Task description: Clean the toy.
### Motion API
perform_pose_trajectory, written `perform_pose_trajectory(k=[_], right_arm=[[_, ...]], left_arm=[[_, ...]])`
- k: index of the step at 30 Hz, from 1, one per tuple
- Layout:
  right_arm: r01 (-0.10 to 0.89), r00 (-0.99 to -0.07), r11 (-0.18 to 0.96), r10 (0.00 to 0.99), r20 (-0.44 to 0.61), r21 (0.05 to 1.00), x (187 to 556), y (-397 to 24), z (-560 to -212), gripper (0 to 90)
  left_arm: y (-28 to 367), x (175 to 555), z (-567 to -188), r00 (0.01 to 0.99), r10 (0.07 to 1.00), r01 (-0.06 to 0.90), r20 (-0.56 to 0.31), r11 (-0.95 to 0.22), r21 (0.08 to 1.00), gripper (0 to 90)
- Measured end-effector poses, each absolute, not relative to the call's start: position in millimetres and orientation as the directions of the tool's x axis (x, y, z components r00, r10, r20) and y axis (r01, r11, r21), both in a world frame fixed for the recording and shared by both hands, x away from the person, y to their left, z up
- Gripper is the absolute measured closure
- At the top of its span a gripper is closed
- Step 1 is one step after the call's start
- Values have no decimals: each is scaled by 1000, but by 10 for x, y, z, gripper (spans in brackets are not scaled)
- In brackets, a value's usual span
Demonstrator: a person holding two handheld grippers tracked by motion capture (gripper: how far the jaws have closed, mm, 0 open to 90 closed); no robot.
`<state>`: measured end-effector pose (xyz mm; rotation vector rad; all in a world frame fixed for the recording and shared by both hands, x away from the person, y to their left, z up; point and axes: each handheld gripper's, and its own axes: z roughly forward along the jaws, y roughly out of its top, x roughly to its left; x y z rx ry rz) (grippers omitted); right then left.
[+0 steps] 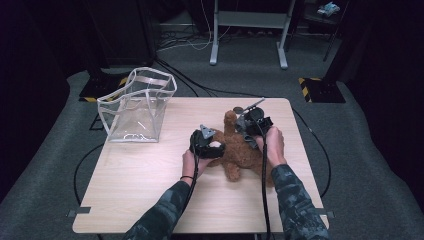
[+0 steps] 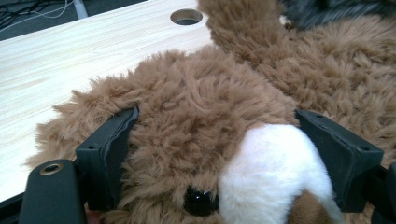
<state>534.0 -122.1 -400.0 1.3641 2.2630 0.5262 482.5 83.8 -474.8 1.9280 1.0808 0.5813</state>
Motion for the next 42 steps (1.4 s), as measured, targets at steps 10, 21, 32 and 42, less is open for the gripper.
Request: perform_pose_trajectory(k=[10, 21, 32, 42], right_arm=[[659, -464, 400, 883, -74, 637, 5139, -1154, -3819, 757], [705, -384, 381, 914, -130, 598, 5073, -1447, -4032, 759], [661, -464, 418, 880, -99, 623, 4903, -1164, -4099, 764], [672, -456, 404, 886, -82, 621, 4893, -1227, -4212, 774]], left_arm=[[828, 4825, -4752, 516, 857, 469, 4, -286, 836, 177], [826, 4811, -4744, 519, 855, 469, 10, -294, 833, 178], [832, 4792, -4667, 536, 842, 457, 55, -344, 820, 173], [830, 4891, -4425, 544, 838, 478, 51, -359, 802, 157]])
